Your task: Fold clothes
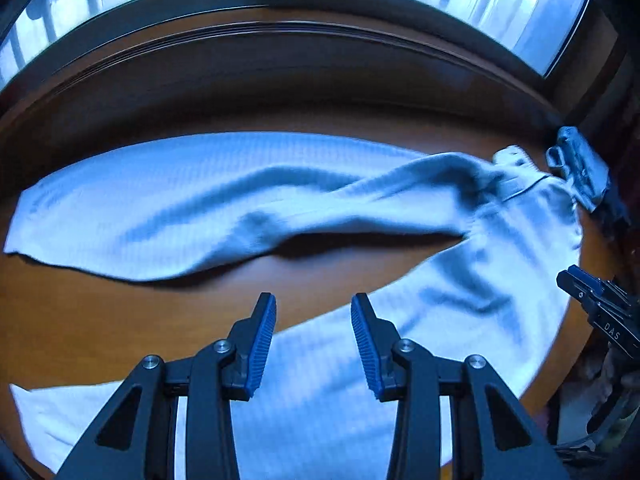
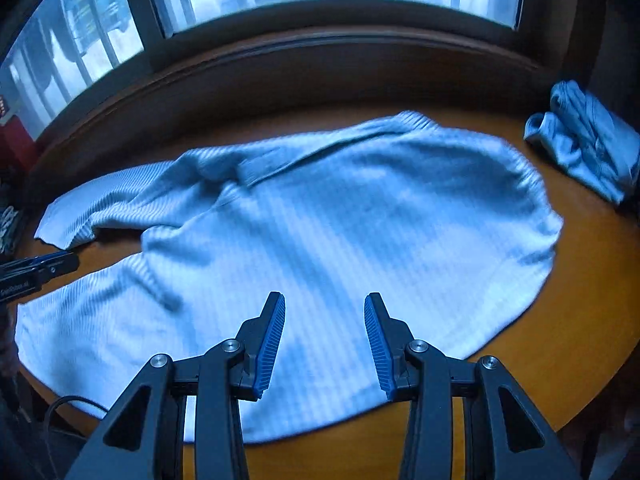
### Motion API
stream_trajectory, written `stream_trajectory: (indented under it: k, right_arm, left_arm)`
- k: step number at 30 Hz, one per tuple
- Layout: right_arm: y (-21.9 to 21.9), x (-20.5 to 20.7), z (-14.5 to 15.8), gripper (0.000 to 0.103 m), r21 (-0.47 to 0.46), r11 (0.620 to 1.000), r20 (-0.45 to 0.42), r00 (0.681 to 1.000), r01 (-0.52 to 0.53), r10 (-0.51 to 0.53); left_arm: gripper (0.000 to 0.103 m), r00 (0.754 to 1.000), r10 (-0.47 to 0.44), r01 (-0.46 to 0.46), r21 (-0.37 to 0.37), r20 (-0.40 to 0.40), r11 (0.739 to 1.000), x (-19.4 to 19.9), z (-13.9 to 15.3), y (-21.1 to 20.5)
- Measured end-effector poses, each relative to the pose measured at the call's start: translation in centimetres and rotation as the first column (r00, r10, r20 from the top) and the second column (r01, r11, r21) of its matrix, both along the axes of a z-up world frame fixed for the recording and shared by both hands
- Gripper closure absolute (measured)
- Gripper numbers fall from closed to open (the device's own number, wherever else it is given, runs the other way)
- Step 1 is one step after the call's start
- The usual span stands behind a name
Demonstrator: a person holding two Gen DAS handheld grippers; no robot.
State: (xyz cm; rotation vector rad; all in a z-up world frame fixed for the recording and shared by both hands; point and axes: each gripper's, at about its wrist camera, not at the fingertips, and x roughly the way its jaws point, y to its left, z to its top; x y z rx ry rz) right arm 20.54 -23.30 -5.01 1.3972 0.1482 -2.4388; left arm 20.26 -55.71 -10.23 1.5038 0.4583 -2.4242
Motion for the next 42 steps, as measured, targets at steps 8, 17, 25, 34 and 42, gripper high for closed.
stream_trajectory:
  k: [8, 17, 25, 34, 42]
  right_arm:
    - [7.4, -7.1, 3.5, 0.052, -0.036, 0.995, -0.065, 0.994, -0.093, 0.090]
    - [6.2, -19.5, 0.8, 0.052, -0.069, 0.969, 0.077, 0.968, -0.235, 0.240]
    - [3.0, -22.7, -3.2, 0.052, 0.022, 0.952, 0.157, 0.941, -0.306, 0.299]
    - [3.6, -19.3, -2.0, 0.078, 0.035, 0.953, -0.004, 0.954, -0.300, 0.301]
    - [8.1, -8.3, 6.0, 0.079, -0.035, 0.975, -0.218, 0.954, -0.219, 0.206]
  left_arm:
    - [0.067, 1.000, 0.029, -0.029, 0.010, -0.006, 1.000, -6.0, 0.1, 6.6]
    - [0.067, 0.999, -0.008, 0.010, -0.045, 0.037, 0.999, -11.0, 0.7, 9.1]
    - [0.067, 0.999, -0.017, 0.019, -0.042, 0.039, 0.999, -12.0, -0.2, 9.2]
    - [0.067, 0.999, -0.015, 0.013, 0.040, 0.050, 0.999, -10.5, -1.8, 7.8]
    - [0.067, 0.999, -0.054, 0.054, 0.068, 0.006, 0.996, -7.6, -0.5, 6.6]
